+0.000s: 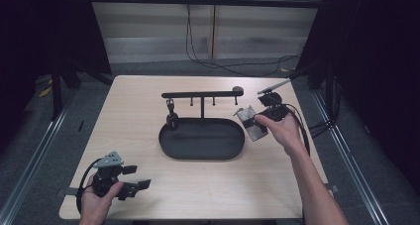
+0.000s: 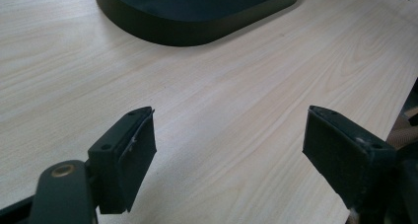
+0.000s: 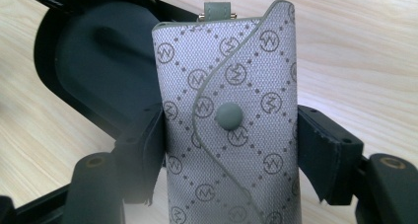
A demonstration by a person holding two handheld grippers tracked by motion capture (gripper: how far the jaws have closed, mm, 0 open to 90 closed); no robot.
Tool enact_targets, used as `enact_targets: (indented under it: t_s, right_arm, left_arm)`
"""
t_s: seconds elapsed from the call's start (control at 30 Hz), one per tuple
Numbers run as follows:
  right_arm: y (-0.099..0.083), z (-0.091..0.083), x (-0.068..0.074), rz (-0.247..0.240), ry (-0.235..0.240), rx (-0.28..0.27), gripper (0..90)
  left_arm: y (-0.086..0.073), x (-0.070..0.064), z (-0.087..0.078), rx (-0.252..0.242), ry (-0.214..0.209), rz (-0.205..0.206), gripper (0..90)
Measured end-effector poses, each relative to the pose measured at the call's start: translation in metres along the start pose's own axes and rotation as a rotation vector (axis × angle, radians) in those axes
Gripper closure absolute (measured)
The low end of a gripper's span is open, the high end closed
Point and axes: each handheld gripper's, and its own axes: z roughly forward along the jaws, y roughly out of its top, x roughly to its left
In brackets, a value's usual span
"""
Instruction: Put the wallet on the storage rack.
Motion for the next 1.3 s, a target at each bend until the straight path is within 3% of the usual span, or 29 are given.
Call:
enact_targets:
  t_s: [0.13, 0.53, 1.3]
  right_arm:
    - [-0.002, 0.009, 0.002, 0.013, 0.032, -0.012, 32.4]
    - [-0.008, 0.025, 0.01, 0.016, 0.069, -0.032, 32.4]
    - [-0.009, 0.06, 0.023, 0.026, 0.112, -0.031, 32.6]
  left_arm:
    - [0.0, -0.001, 0.0, 0.004, 0.001, 0.002, 20.2]
    - [0.0, -0.001, 0.0, 0.0, 0.0, 0.001, 20.2]
    - [0.0, -0.001, 0.0, -0.001, 0.0, 0.009, 20.9]
